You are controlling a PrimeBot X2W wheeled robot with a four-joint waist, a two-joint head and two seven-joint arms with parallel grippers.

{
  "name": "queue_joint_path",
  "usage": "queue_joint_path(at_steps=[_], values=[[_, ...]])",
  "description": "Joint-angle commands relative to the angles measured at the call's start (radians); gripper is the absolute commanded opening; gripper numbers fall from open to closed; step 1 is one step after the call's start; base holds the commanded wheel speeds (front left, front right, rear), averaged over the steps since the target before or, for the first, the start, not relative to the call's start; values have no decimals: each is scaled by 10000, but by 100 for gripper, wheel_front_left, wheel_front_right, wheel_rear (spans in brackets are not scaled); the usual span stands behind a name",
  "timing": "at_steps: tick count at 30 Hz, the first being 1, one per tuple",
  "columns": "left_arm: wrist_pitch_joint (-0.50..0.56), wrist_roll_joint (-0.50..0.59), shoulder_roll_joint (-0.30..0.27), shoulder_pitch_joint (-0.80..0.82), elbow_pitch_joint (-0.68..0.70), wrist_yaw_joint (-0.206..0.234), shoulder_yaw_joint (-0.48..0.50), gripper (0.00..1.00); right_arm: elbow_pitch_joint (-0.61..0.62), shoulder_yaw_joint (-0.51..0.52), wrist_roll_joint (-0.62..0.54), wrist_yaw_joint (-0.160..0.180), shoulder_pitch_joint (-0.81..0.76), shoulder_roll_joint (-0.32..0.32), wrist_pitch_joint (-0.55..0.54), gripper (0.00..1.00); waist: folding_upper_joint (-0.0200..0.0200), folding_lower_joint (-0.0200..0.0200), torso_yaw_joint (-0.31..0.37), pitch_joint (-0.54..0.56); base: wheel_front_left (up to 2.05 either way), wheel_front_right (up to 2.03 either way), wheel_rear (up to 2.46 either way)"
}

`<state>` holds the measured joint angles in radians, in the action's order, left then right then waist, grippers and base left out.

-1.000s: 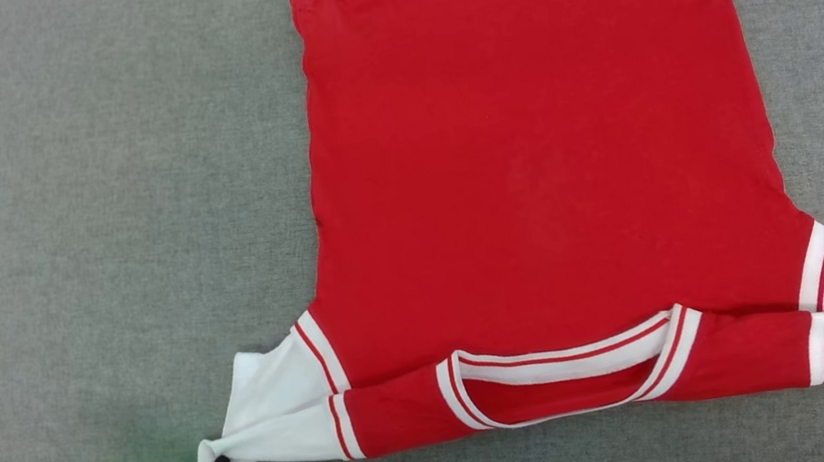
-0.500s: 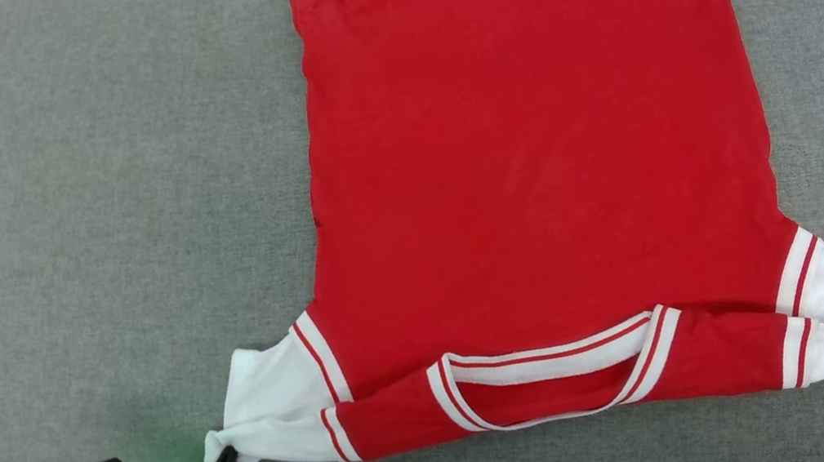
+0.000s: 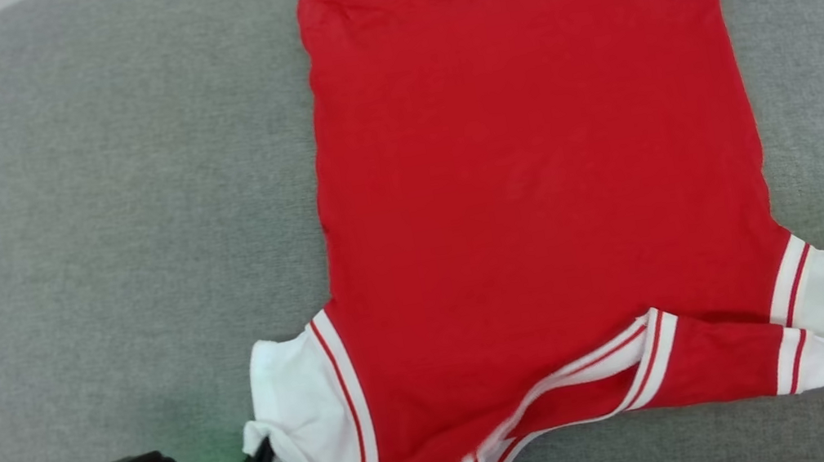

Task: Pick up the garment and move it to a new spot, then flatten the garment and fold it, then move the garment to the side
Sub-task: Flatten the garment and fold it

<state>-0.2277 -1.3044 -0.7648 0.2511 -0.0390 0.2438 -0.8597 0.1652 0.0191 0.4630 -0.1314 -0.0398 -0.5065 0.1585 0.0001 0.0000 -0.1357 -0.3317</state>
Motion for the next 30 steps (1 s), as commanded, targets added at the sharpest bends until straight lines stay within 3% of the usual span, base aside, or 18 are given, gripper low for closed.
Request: queue_joint_path(at_steps=[1,7,15,30], values=[[69,87,141,75,-12,26,-118,0,-268,-147,171,14,703,-29,-509,100,-1,0,-133,109,0,0,0],[198,432,498,436,-75,-24,-375,0,-1599,-545,571,14,3478,20,-2284,100,-1,0,-708,227,0,0,0],[528,979,1415,1296,-501,-387,-937,0,-4079,-1065,546,9,6381,-603,-4009,100,-1,0,-1996,101,0,0,0],[470,1358,2941,2305,-1638,-1480,-1459,0,-8417,-1499,-341,12,9582,-1438,-6755,100,-1,0,-3625,-771,0,0,0]])
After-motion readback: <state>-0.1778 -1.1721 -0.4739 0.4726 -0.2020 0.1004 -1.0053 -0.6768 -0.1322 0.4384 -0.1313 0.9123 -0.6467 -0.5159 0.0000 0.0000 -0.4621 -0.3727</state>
